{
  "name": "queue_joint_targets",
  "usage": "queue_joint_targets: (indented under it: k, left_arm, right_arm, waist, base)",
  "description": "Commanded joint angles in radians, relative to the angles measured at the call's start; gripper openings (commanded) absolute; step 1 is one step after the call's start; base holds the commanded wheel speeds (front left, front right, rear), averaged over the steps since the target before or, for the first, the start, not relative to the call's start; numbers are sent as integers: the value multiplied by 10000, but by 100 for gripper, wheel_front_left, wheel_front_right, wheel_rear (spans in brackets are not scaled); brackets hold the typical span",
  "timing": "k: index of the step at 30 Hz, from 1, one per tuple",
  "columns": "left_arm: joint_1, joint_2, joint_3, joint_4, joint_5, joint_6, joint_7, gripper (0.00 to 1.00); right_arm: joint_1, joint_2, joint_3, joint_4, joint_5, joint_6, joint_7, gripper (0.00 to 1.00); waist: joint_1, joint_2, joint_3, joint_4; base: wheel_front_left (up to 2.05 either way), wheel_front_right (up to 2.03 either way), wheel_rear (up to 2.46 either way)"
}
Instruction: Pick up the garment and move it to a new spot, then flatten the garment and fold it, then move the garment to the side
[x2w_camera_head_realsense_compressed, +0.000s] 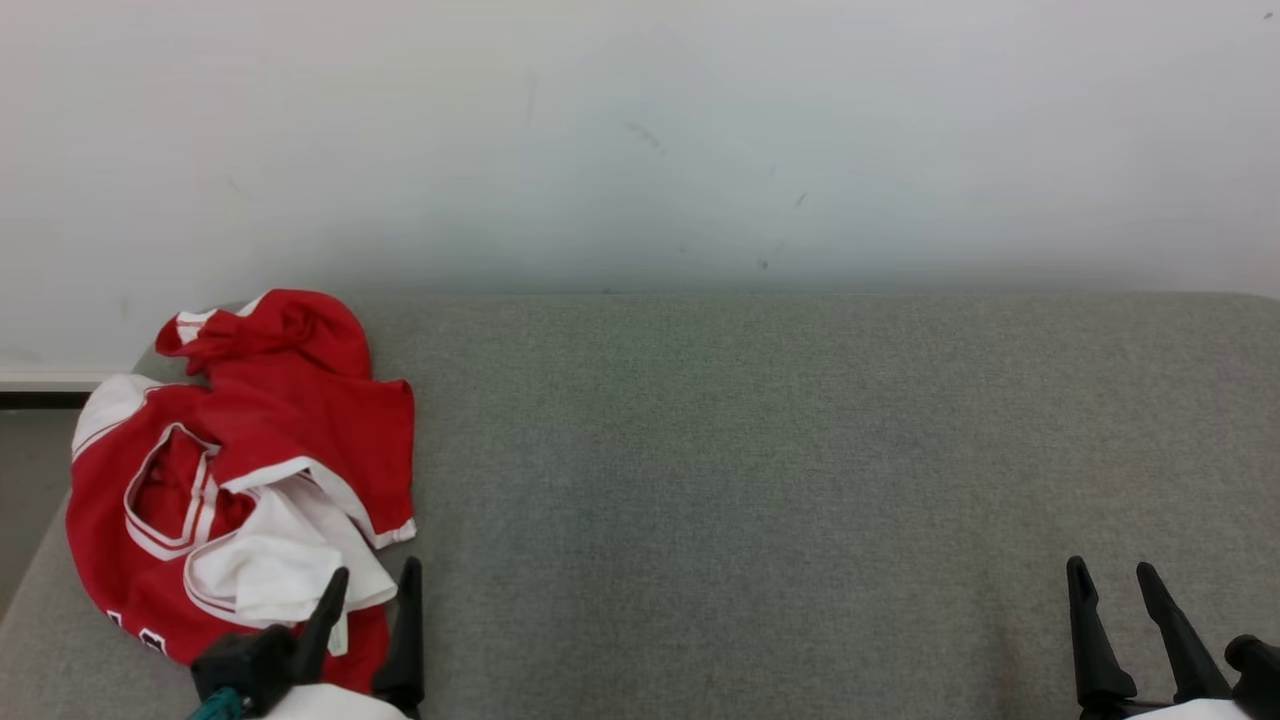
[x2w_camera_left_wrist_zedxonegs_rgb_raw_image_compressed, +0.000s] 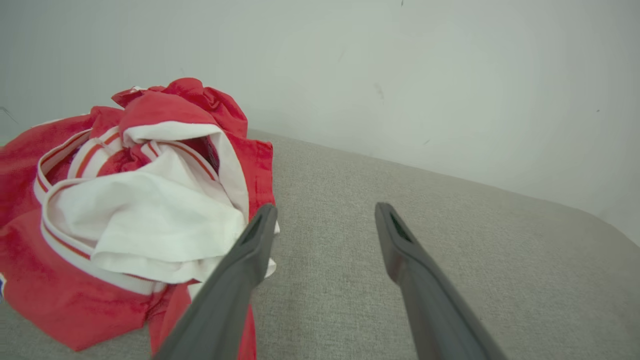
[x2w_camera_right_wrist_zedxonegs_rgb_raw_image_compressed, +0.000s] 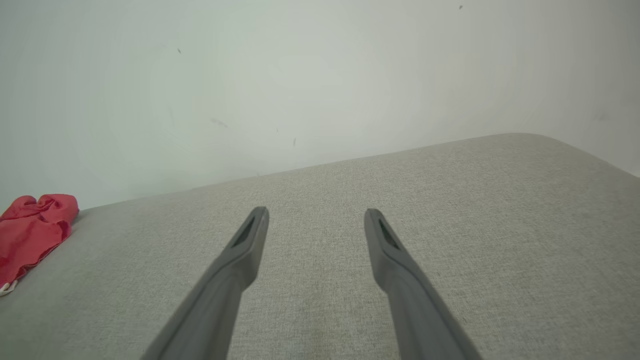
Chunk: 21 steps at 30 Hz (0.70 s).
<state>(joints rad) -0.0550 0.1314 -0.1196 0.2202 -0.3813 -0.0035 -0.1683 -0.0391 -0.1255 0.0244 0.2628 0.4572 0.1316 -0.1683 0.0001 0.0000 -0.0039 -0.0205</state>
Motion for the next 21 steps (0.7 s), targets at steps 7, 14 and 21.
queue_joint_targets:
  k: [7,14,21]
  left_arm:
    - [100,205,-210,-84,759,200,-228,100]
    - [123,320,-331,86,1274,302,-384,100]
    - [154,343,-365,258,1763,328,-526,100]
  right_arm:
    - [53,-44,-17,96,-614,-12,-228,100]
    - [115,-25,-68,202,-984,-13,-383,100]
    - [154,-2,-158,338,-1294,-14,-525,100]
  waist:
    - [-1,0,-32,-23]
    - [-1,0,-51,-19]
    - [-1,0,-91,-10]
  base:
    - [0,0,0]
    - [0,0,0]
    - [0,0,0]
